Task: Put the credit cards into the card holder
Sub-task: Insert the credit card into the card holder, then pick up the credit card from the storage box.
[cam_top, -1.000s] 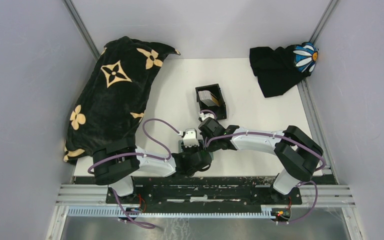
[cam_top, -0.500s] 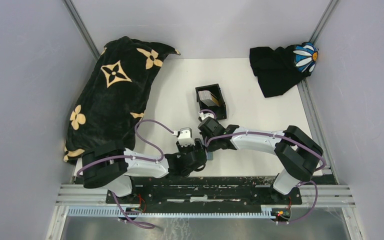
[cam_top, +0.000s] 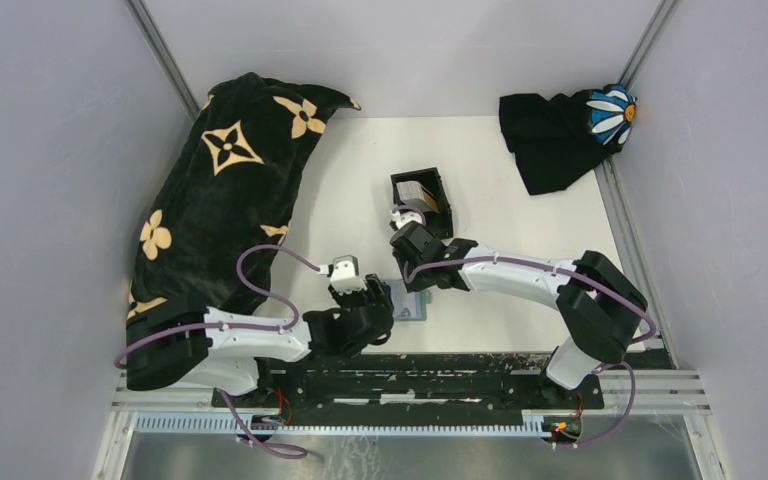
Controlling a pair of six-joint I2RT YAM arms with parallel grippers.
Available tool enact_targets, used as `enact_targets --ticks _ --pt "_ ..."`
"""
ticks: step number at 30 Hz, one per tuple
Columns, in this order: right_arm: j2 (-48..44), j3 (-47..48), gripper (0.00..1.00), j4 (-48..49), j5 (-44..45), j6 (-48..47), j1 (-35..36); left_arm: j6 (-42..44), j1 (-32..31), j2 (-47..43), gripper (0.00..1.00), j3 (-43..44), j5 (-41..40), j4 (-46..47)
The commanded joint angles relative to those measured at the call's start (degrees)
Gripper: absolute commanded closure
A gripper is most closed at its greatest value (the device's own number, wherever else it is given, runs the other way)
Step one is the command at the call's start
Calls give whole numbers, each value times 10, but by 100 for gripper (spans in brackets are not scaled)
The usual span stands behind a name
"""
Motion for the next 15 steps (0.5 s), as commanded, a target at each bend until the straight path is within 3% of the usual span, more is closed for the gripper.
enact_targets --ticks 1,15 --pt "-27 61 68 -16 36 -25 -10 -51 -1 -33 36 -28 -65 -51" --pt "37 214 57 -39 49 -96 -139 -83 4 -69 42 -76 -67 -52"
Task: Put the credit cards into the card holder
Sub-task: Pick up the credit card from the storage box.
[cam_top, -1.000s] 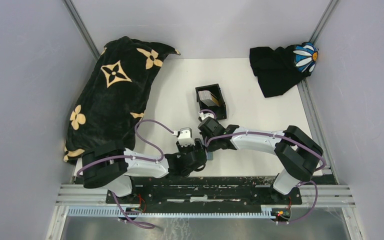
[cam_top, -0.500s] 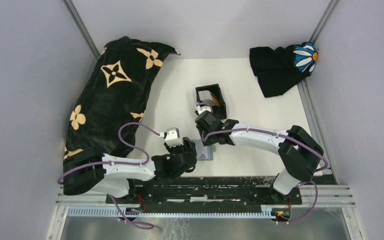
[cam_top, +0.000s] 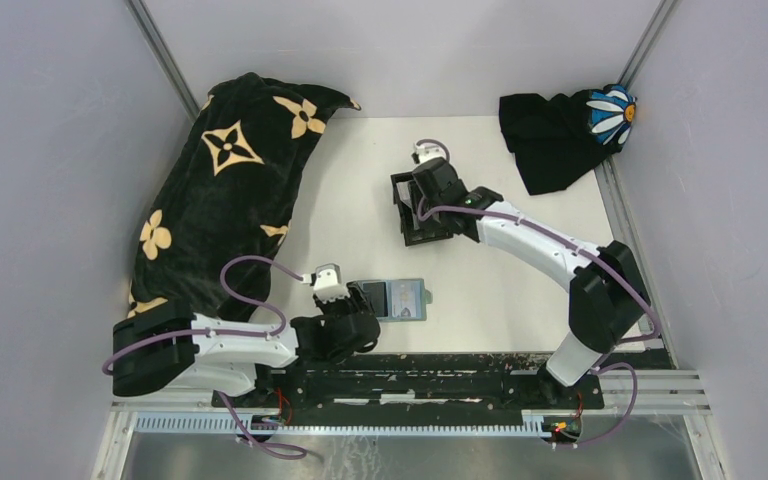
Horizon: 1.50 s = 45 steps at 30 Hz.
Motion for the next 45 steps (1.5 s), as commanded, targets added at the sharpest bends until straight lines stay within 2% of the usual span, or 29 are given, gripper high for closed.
enact_targets --ticks 1,9,19,35,45 --pt "42 70 56 -3 13 -38 -25 -23 6 -11 42 -12 -36 13" --pt "126 166 54 -4 -10 -52 -67 -18 18 2 43 -21 -16 38" --pt "204 233 53 -5 -74 -41 -114 -17 28 8 43 -30 2 55" --pt "259 235 55 6 -162 2 -137 -39 29 53 44 -31 30 72" --pt "259 208 65 37 -215 45 -141 -44 29 73 46 -40 57 101"
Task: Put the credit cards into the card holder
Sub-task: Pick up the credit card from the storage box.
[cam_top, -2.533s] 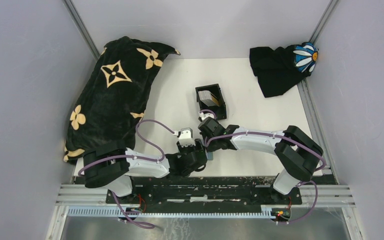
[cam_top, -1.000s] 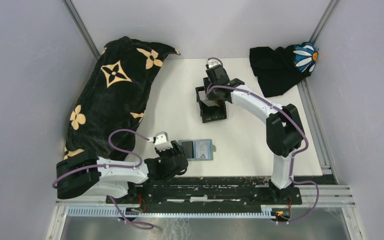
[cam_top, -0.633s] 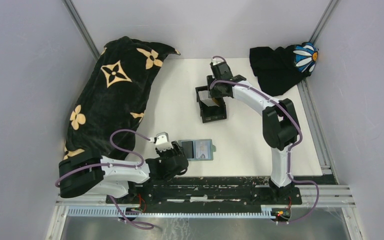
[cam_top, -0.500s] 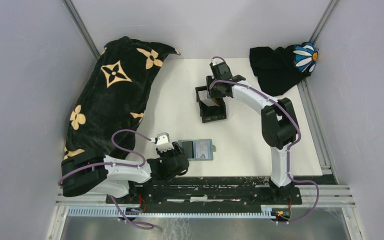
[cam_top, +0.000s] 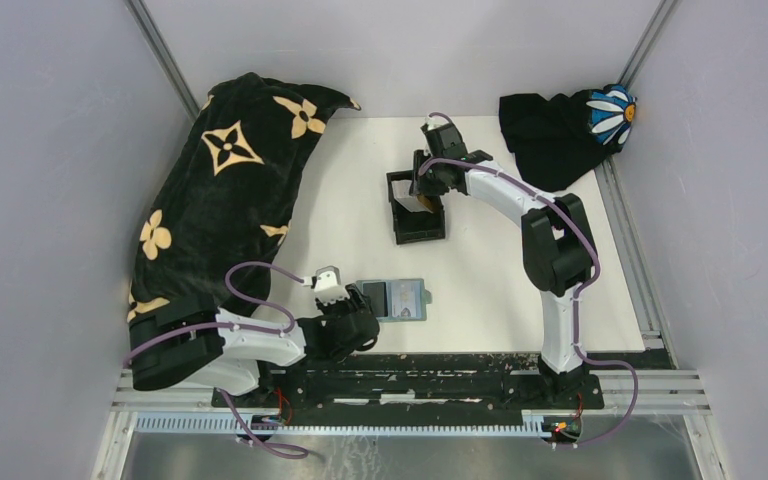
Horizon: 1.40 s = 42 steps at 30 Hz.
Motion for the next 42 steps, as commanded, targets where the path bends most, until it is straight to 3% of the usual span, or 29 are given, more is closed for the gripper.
enact_targets --ticks 1,15,26,42 --pt "10 -12 66 25 -41 31 0 -24 3 14 46 -8 19 22" --pt "-15 -18 73 32 -54 45 0 -22 1 23 48 -11 36 46" --pt "-24 -20 84 33 -60 50 0 -20 0 33 49 -9 42 58" --pt "-48 -29 86 33 -59 50 0 -16 -1 31 49 -6 40 58"
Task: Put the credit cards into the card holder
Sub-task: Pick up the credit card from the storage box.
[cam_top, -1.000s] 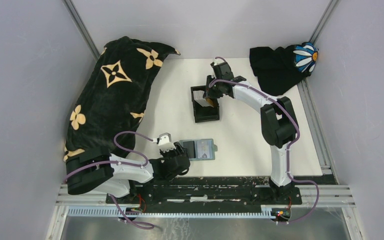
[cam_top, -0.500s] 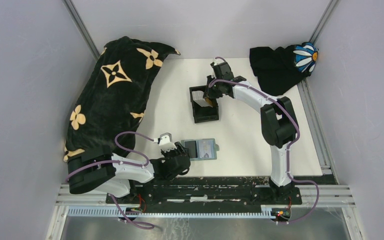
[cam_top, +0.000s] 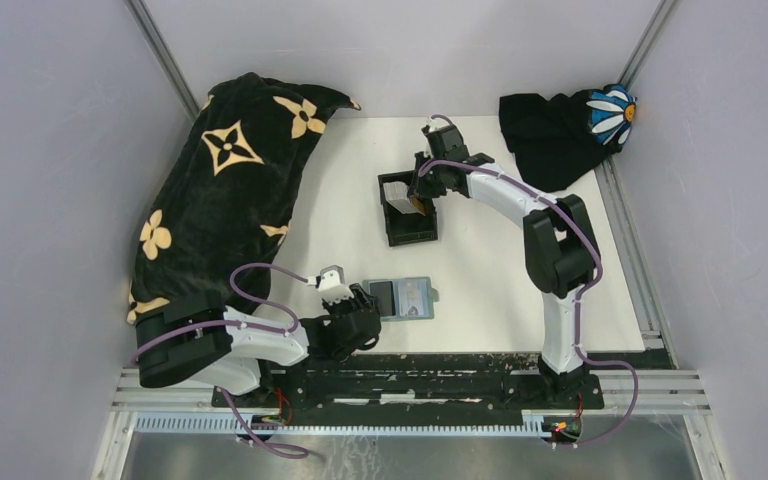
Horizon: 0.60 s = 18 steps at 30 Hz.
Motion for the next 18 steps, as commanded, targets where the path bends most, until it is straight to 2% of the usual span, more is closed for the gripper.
enact_targets --ticks 1,18 --pt "-38 -5 86 6 -9 7 1 -14 0 7 49 -4 11 -11" --pt "-49 -5 85 3 -9 6 1 -3 -1 2 49 0 9 -11"
